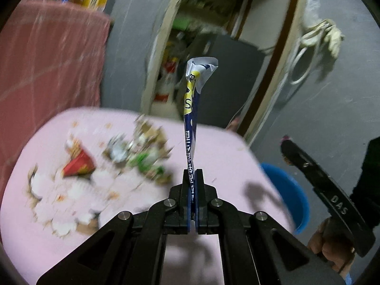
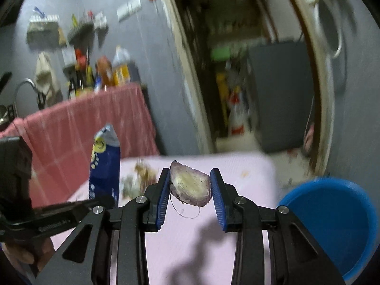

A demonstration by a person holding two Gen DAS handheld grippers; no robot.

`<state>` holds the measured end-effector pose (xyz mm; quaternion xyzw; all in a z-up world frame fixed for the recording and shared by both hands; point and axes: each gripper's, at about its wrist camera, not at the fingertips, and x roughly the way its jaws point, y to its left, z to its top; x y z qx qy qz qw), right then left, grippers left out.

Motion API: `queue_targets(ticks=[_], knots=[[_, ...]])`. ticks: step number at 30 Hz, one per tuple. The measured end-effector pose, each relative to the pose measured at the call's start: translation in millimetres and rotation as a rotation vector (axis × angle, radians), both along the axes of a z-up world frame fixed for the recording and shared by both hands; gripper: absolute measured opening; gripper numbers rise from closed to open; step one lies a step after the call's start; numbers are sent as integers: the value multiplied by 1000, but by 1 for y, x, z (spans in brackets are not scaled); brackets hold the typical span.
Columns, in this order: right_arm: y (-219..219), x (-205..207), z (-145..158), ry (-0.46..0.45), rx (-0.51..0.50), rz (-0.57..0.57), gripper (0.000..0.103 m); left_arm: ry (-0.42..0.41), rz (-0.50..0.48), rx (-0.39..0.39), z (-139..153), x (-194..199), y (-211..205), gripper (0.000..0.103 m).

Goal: Collect trash
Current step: 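Carry both items over the blue bucket and open both tools to drop them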

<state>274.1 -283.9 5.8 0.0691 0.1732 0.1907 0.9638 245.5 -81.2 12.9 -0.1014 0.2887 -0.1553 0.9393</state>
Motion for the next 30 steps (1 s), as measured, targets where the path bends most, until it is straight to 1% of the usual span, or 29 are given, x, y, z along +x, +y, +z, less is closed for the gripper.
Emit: queue_targets(ticks=[2,4,7,10,14,16,21,24,26,30], knots=[[-10,-14,19,-96,-14,-46,31,-60,-20,-7,10,0,-12,0],[-18,-25,33,-170,-30,-92,31,-120,-42,-17,19,0,-26,0],[-36,-43,54,-271,-47,-161,31,-190,-73,-34,34,5,-48,0],[-55,-54,66,-325,-62,-224,31,-239,-109,-48,46,7,-71,0],[-84,-62,68,-355,-60,-292,31,-305,-157,-27,60,5,-101,0],[-95,-64,68,-356,-58,-321,31,-328,-177,-18,64,3,-114,0],[-119,-63,63,-342,-52,-368,31,-332,-211,-12,66,9,-140,0],[-132,-61,55,-310,-53,-391,31,-308,-233,8,61,16,-160,0],[-141,-56,47,-278,-46,-399,32,-271,-256,30,54,26,-173,1],[-160,-40,26,-177,-27,-410,32,-135,-311,51,32,48,-197,0]])
